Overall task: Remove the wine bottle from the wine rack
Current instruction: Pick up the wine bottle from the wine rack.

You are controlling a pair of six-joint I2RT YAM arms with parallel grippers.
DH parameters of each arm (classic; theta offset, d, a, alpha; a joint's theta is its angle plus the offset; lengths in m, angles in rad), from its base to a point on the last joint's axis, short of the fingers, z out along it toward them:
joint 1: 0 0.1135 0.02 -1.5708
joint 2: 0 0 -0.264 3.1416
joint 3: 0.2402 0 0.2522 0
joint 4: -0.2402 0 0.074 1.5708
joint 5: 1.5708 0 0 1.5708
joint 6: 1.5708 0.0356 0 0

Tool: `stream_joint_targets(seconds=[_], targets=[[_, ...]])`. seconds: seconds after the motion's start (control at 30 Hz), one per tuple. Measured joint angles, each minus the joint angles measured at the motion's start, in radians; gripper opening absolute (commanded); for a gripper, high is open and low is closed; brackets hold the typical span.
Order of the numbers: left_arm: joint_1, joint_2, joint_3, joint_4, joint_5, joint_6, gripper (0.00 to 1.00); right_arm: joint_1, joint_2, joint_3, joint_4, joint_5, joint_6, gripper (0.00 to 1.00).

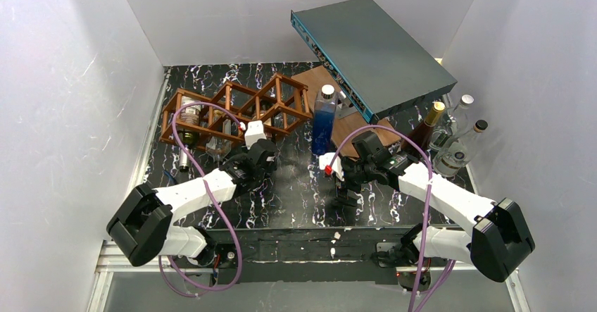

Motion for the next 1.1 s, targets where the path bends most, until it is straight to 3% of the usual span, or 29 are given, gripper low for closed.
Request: stream_joint_targets(seconds=[0.67,0.8,1.1], targets=[[-0.004,0.1,0.01,0.045,-0.025,-0.004,0.0,-0.006,0.0,0.0,-0.014,0.0,-0.016,1.0],[0.001,0.145,0.037,0.068,-0.05,-0.009,0.1,-0.006,0.0,0.0,-0.015,0.0,-0.02,1.0],[0.008,0.174,0.06,0.072,-0.063,-0.013,0.44,-0.006,0.0,0.0,-0.016,0.0,-0.023,1.0]])
